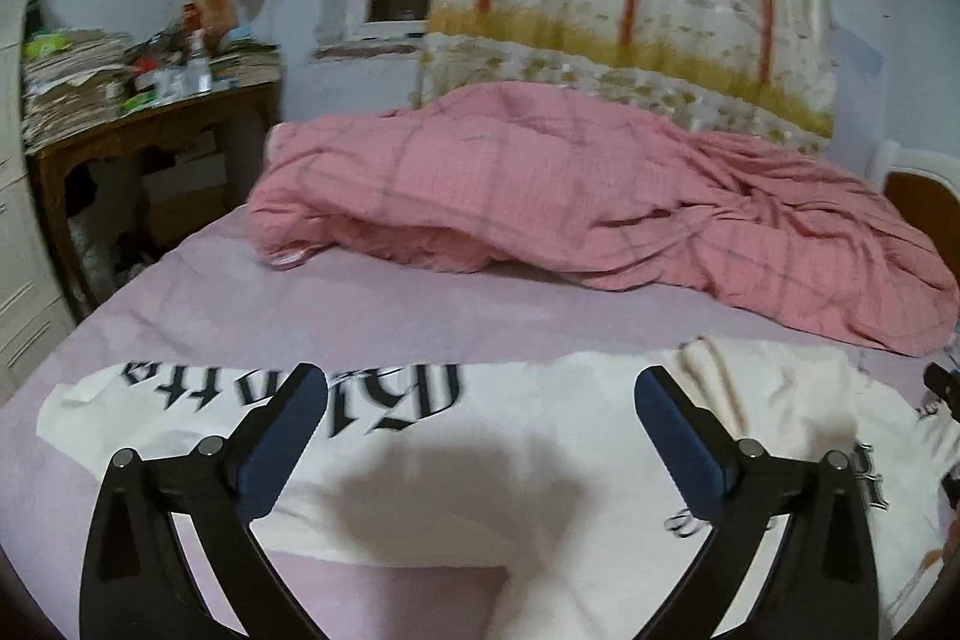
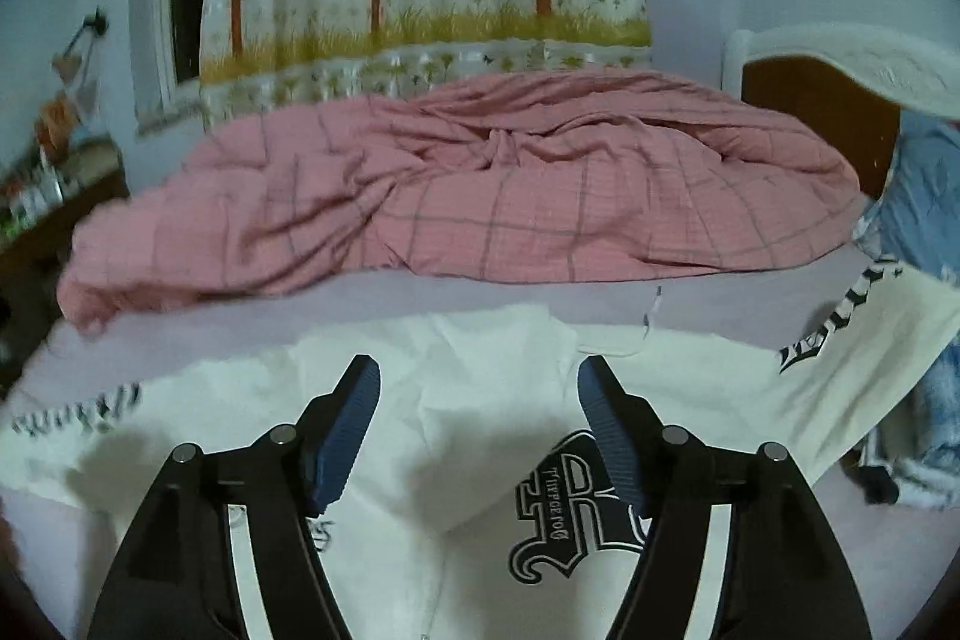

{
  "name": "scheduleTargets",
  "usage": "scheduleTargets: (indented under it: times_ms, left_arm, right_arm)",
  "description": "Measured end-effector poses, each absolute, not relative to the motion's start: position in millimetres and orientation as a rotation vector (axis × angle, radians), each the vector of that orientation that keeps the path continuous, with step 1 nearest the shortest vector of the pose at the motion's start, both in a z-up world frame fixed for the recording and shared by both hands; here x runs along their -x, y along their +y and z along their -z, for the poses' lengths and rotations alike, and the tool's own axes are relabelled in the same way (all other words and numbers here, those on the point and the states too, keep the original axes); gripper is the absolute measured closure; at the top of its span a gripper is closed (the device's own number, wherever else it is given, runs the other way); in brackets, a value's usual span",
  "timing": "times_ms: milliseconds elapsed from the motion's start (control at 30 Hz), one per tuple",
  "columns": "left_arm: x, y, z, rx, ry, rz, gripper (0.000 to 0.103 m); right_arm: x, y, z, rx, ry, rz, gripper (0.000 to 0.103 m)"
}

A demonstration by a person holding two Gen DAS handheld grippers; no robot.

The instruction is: Fold large clothes

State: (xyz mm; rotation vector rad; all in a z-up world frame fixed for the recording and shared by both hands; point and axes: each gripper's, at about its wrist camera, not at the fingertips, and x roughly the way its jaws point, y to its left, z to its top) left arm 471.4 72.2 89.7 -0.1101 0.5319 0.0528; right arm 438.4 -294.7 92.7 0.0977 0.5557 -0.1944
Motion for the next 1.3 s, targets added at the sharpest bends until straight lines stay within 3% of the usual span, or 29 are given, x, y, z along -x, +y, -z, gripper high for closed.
scheduleTargets:
  times_ms: [267,433,767,900,933,1000,1033,1100,1133,1200,1300]
  left_arm:
    - [-475.5,151.6,-81.5,0.168,0.554,-0.249,0.0]
    - [-466.6,228.2,-64.5,0.296,0.562,-0.429,0.0]
    - [-436.8,359.6,38.7,0.881,0.594,-0.615,0.001]
    - [-443.9,360.7,54.0,0.877,0.587,-0.612,0.003]
    - [-444.1,359.8,53.4,0.874,0.574,-0.608,0.007]
    - [-439.0,360.7,55.6,0.915,0.53,-0.614,0.035]
    - [-437.3,365.3,57.7,0.936,0.527,-0.622,0.04]
    - [-436.1,369.0,61.4,0.928,0.535,-0.648,0.064]
    - [-437.3,369.2,63.3,0.91,0.546,-0.662,0.07]
    - [-443.4,368.0,63.8,0.876,0.556,-0.649,0.097]
    - [-441.8,347.2,37.1,0.713,0.5,-0.65,0.098]
  right_arm:
    - [-440.2,-284.0,-87.2,-0.127,0.572,0.126,0.02]
    - [-446.0,-286.5,-81.6,-0.087,0.579,0.198,0.02]
    - [-460.5,-286.9,-60.8,-0.158,0.65,0.171,0.02]
    - [-462.0,-276.7,-57.5,-0.15,0.656,0.139,0.02]
    - [-463.0,-273.3,-55.9,-0.126,0.659,0.148,0.02]
    - [-464.9,-269.2,-53.6,-0.088,0.662,0.166,0.02]
    - [-466.0,-267.7,-52.4,-0.074,0.666,0.173,0.02]
    - [-467.0,-267.4,-52.0,-0.065,0.672,0.171,0.02]
    - [-466.3,-268.1,-53.1,-0.068,0.67,0.163,0.02]
    - [-463.5,-271.6,-56.7,-0.08,0.658,0.156,0.02]
    - [-459.6,-276.8,-62.2,-0.094,0.639,0.16,0.02]
